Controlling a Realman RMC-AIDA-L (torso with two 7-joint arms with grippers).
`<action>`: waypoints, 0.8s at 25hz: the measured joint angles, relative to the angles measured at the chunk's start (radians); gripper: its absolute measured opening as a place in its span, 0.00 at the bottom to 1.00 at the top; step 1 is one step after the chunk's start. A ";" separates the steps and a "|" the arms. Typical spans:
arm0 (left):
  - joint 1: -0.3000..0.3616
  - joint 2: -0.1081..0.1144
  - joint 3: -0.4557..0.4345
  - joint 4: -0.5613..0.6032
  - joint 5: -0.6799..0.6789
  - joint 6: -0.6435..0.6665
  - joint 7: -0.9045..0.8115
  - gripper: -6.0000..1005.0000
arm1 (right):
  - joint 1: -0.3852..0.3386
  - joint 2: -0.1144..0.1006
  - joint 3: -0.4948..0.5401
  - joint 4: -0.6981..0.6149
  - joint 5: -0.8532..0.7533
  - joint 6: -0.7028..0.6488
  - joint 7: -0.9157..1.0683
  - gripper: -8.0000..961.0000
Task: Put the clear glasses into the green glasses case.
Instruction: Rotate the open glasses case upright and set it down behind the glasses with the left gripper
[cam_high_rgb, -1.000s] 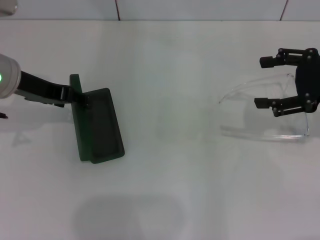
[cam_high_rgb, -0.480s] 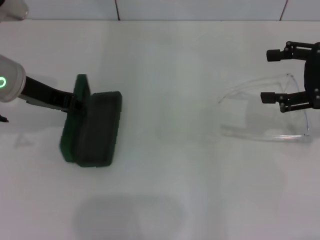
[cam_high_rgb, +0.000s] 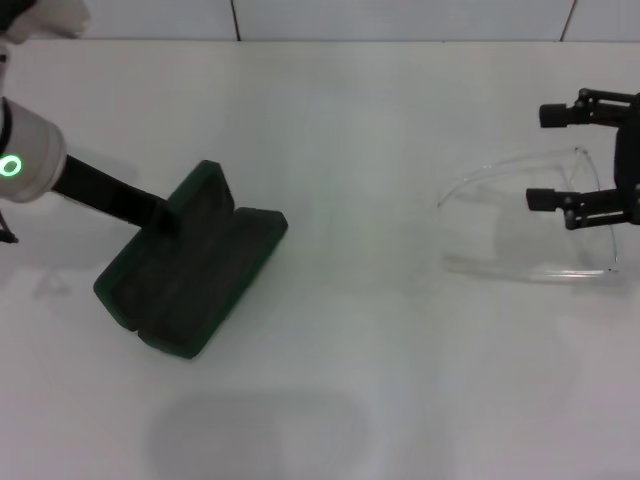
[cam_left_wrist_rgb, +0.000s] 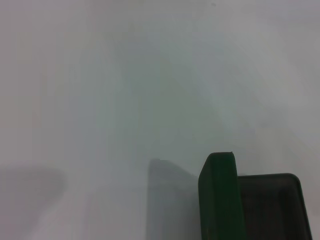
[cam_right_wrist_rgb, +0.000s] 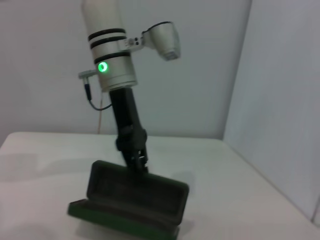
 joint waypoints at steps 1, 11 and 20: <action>0.006 -0.001 0.015 0.018 -0.003 0.001 0.015 0.22 | -0.004 0.001 0.005 0.000 0.006 0.000 -0.004 0.92; 0.112 -0.002 0.215 0.260 -0.150 -0.117 0.462 0.21 | -0.084 0.012 0.252 -0.008 0.056 -0.085 -0.053 0.92; 0.067 -0.001 0.276 0.170 -0.305 -0.172 0.753 0.21 | -0.185 0.014 0.448 -0.001 0.100 -0.190 -0.054 0.92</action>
